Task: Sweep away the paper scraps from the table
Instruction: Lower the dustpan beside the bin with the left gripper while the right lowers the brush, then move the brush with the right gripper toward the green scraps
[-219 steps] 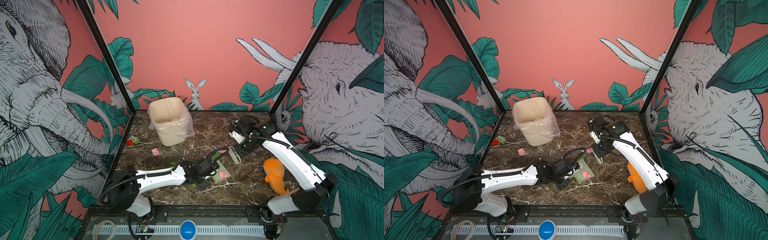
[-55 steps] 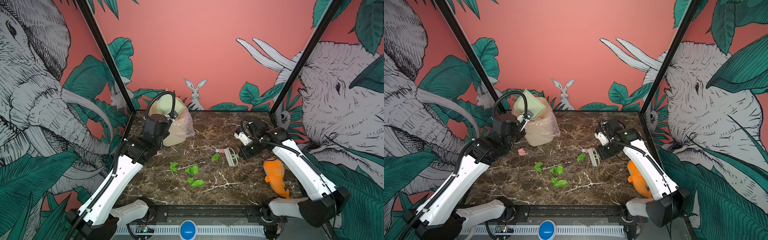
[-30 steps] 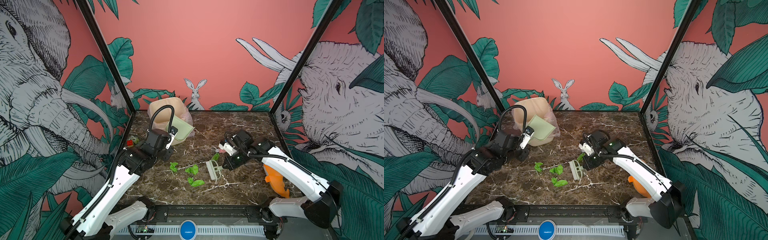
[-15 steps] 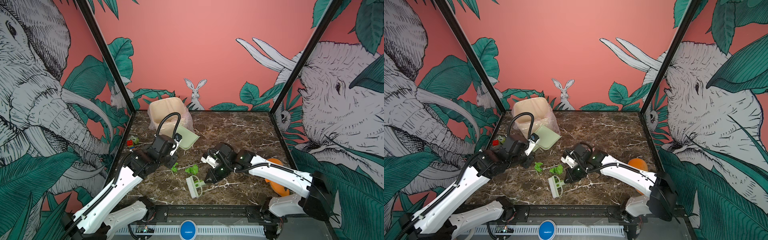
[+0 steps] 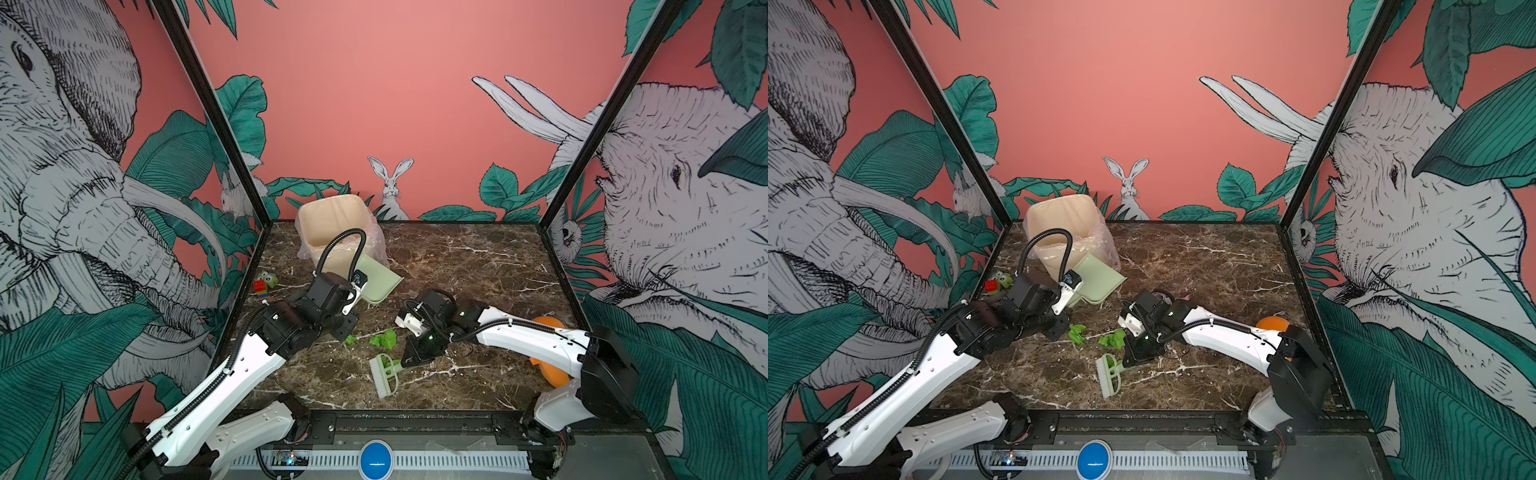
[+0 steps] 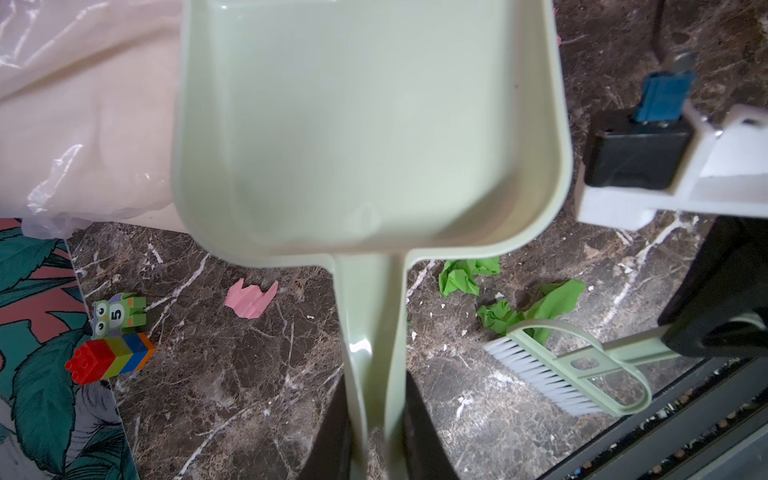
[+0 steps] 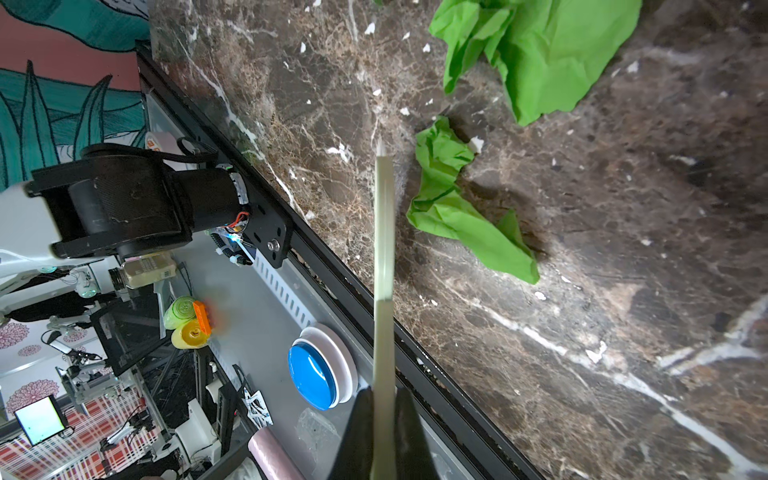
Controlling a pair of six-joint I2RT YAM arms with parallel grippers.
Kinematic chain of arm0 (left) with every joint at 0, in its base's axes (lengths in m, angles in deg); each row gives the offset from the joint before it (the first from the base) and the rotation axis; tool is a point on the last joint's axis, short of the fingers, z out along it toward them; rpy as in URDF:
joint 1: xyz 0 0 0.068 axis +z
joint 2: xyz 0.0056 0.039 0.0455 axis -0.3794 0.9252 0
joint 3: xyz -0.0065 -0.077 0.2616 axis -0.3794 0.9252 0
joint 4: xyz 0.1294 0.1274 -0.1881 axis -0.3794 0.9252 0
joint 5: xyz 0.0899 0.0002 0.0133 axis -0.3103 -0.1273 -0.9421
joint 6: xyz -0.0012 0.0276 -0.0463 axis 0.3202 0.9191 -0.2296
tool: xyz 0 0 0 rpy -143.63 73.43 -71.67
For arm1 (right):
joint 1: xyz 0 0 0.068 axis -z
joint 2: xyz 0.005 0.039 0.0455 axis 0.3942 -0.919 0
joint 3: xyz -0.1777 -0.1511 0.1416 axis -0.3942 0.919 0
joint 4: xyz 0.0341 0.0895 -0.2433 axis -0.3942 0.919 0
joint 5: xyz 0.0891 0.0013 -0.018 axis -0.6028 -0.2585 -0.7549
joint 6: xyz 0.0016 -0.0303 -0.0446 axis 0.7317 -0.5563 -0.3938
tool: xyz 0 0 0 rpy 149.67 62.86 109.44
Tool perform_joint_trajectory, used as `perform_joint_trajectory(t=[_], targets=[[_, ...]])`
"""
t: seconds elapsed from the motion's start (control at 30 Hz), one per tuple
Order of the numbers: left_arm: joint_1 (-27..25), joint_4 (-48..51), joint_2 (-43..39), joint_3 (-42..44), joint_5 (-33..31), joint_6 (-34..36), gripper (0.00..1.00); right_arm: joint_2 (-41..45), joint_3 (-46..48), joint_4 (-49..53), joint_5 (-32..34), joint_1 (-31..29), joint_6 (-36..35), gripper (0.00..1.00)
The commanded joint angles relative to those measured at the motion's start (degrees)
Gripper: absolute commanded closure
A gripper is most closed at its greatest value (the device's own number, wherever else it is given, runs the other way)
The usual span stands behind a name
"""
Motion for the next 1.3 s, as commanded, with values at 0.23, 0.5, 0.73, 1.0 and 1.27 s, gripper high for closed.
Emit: perform_joint_trajectory(t=[0.23,0.5,0.73,1.0,1.27], targets=[[-2.4,1.2,1.2,0.3,-0.3,-1.0,0.98,11.4,6.5,10.5,3.2,8.7,-2.4,1.00],[-4.6,1.5,2.2,0.8,-0.5,-1.6,0.97,18.0,7.5,23.0,6.5,15.6,-8.6,1.00],[-7.7,2.2,3.1,1.9,-0.3,-3.3,0.97,18.1,1.6,28.7,9.2,16.2,-10.8,1.00],[-9.4,3.1,2.9,2.0,-1.4,-4.2,0.97,16.9,-1.4,22.6,4.0,15.5,-7.3,1.00],[-9.6,2.1,4.1,2.4,-0.7,-4.3,0.97,11.4,1.6,7.2,2.4,15.1,-0.6,1.00]])
